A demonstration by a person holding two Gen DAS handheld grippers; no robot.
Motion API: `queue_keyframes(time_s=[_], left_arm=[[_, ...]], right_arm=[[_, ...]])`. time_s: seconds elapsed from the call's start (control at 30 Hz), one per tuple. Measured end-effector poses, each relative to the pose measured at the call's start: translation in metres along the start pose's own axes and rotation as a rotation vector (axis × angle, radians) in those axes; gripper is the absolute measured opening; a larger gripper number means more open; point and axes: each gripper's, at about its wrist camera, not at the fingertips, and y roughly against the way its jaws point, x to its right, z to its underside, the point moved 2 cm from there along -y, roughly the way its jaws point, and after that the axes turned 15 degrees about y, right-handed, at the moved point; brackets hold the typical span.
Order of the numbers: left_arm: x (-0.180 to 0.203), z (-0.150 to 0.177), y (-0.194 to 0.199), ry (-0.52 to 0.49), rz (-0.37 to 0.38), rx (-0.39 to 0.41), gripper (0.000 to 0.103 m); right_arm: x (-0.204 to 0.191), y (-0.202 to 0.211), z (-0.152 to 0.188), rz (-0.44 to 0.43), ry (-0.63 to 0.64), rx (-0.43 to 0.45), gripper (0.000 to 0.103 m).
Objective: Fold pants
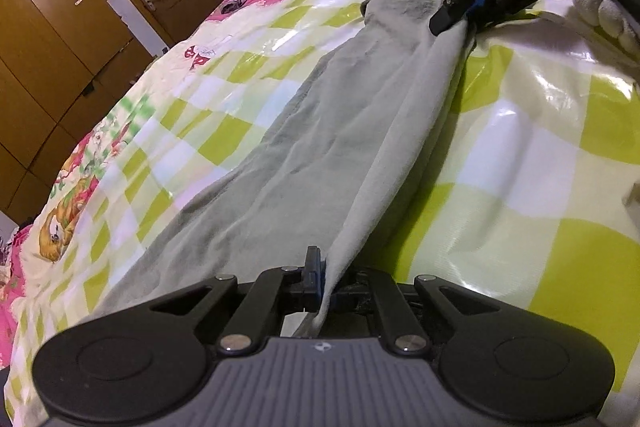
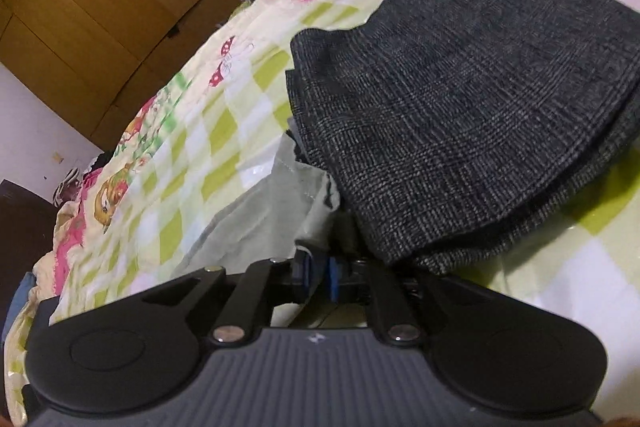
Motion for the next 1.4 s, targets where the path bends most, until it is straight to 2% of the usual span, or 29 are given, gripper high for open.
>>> queue_keyframes(time_s=[0.1,0.2,0.3,0.43,0.53,0.6,0.67,0.7,0.77,0.83,0.9,1.0,1.1,1.17,1.27,1.4], left_arm=[[-0.005,-0.001,0.007,0.034,0.031,-0.008,0.022],[-0.008,-0.003,0.002,0.041,0.032,-0.014,0.022],[-0.020,-0.012,0.003,0.090,0.034,-0.011,0.023],[-0.047,-0.031,0.035,0.111,-0.050,0.106,0.023],[-0.052,-0.033,0.049,0.104,-0.083,0.164,0.023],[-0.040,-0.023,0.039,0.082,-0.056,0.124,0.023],[-0.020,-0.007,0.021,0.026,-0.032,0.049,0.023],[-0.010,0.001,0.015,-0.001,-0.020,0.017,0.023],[0.002,0.011,0.014,-0.021,0.010,-0.009,0.023],[0.009,0.014,0.019,-0.057,0.009,0.010,0.022],[0.010,0.013,0.019,-0.060,0.018,0.011,0.022],[0.006,0.008,0.014,-0.044,0.021,0.003,0.022],[0.008,0.009,0.015,-0.046,0.022,0.002,0.022],[0.010,0.010,0.015,-0.061,0.015,0.007,0.022],[0.009,0.011,0.017,-0.051,0.017,0.007,0.022],[0.010,0.011,0.014,-0.037,0.020,0.006,0.022]], right_arm=[[-0.008,0.015,-0.004,0.004,0.037,0.024,0.012],[-0.012,0.016,-0.012,-0.002,0.034,0.043,0.004],[-0.020,0.010,-0.032,-0.075,-0.007,0.061,0.004],[-0.049,0.032,-0.068,-0.180,0.018,0.192,0.004],[-0.052,0.047,-0.066,-0.182,0.053,0.258,0.003],[-0.040,0.031,-0.049,-0.106,0.088,0.191,0.004],[-0.020,0.002,-0.025,-0.026,0.067,0.021,0.008],[-0.012,-0.004,-0.016,0.002,0.038,-0.016,0.008],[-0.006,0.004,-0.003,0.009,0.025,0.014,0.008],[-0.004,0.015,0.003,0.026,0.028,0.041,0.008],[0.002,0.017,0.003,0.040,0.029,0.033,0.005],[0.005,0.011,-0.001,0.020,-0.019,0.030,0.005],[0.005,0.016,0.003,0.041,-0.028,0.026,0.005],[0.005,0.012,0.007,0.056,-0.069,0.014,0.005],[0.006,0.016,0.014,0.069,-0.110,0.044,0.005],[0.014,0.002,0.019,0.031,-0.226,0.071,0.008]])
